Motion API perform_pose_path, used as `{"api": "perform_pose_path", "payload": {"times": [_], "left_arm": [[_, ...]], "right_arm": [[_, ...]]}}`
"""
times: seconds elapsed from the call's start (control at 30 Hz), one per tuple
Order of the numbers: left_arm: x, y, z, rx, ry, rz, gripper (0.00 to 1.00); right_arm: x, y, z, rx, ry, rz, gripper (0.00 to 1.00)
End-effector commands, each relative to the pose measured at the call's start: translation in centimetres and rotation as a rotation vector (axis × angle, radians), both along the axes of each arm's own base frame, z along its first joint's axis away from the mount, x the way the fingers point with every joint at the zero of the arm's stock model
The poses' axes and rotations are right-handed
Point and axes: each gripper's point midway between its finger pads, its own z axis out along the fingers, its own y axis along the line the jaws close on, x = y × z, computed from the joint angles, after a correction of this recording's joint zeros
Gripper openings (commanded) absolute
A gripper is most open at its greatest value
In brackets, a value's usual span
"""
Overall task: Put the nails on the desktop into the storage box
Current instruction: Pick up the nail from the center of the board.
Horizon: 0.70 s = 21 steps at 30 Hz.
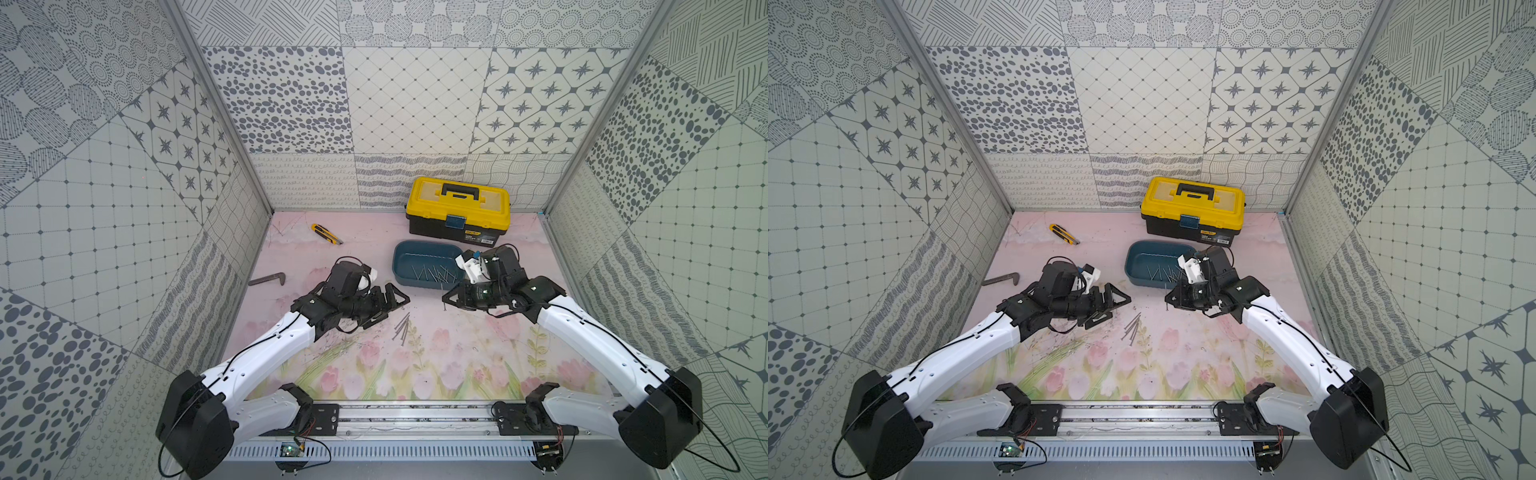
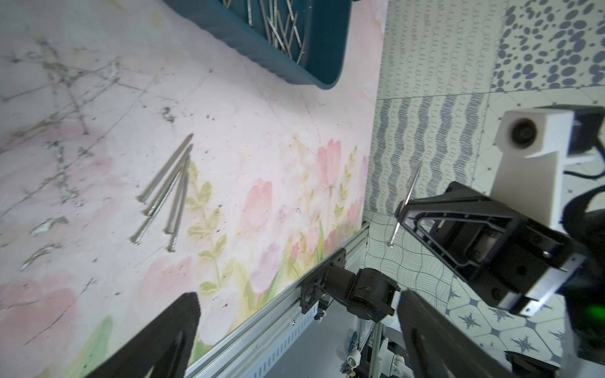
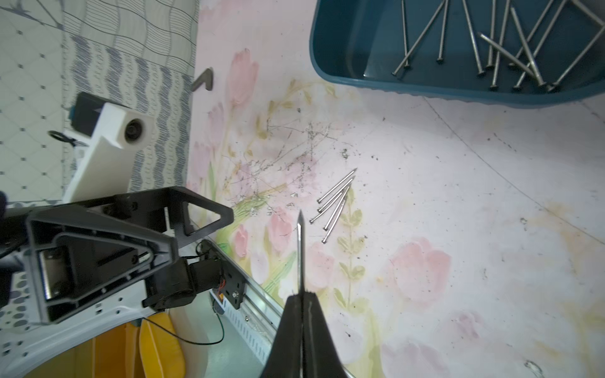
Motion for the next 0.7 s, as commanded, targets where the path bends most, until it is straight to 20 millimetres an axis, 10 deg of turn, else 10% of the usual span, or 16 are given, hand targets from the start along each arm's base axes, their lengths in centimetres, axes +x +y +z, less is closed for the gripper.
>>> {"api": "perform_pose_path", "payload": {"times": [0.0,0.3,0.67], "left_arm": [[1.8,-3.5,8.1,-0.256,-0.16,-0.11,1.0],[1.7,-7.3,13.2,-0.332,-0.215,-0.258,0.99],[2.6,-10.2,16.1,-0.387,-0.25,-0.322,0.86]], "right_arm": [[-0.1,0.5,4.2,0.152,-0.034,0.054,0.0],[1.2,0.7,10.3,0.292,-0.092,0.08,0.0],[1.1,1.2,12.6,0.35,-0.104,0.125,0.0]]}}
